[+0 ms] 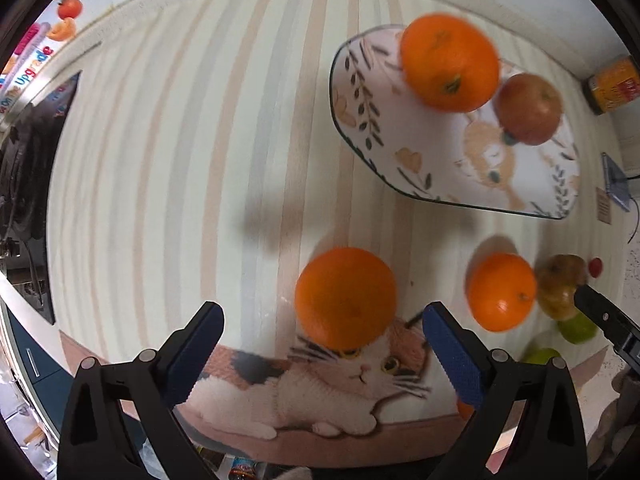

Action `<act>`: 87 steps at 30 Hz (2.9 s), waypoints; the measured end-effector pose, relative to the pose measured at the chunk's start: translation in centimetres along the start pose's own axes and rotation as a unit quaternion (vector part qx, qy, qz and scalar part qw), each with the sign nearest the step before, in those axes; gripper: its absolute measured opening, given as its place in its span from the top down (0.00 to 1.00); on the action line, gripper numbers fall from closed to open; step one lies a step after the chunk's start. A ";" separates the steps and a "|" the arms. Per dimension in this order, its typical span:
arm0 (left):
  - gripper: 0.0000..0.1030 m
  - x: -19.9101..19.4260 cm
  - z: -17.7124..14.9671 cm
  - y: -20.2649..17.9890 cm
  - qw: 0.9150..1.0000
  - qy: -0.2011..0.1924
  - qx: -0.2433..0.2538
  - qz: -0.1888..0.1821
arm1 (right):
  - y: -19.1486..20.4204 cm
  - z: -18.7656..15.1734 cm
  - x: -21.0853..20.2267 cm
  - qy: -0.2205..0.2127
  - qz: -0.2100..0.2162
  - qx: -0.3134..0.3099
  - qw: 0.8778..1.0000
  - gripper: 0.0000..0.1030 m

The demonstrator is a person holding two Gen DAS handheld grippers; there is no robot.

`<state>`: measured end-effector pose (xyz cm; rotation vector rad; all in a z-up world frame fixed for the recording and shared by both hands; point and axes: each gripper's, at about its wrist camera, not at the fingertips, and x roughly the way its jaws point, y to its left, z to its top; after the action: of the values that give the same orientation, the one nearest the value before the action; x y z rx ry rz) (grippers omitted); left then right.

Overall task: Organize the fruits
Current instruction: 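Grasp an orange with the left tool while the right tool grasps a brown apple, then place the orange and apple on the plate and open both tools, then move both tools down to a tangerine and a green apple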

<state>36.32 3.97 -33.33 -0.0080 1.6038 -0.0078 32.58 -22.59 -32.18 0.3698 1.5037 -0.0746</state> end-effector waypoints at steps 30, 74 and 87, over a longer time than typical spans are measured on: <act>0.40 -4.5 3.4 -0.8 0.995 -0.052 -0.028 -0.081 | 2.4 3.0 0.4 0.000 0.056 -0.005 0.998 0.33; 0.08 -11.0 2.2 -2.1 0.993 -0.114 0.027 -0.011 | 6.4 3.9 -6.3 -0.056 -0.042 -0.112 0.991 0.06; 0.08 -17.4 -5.4 -3.4 0.980 -0.192 0.042 -0.026 | 6.8 -3.0 -15.3 -0.138 -0.040 -0.133 0.981 0.06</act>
<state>31.47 0.71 -15.75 0.0132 1.2144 -0.1077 30.40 -18.07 -15.89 0.0787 1.2342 0.0118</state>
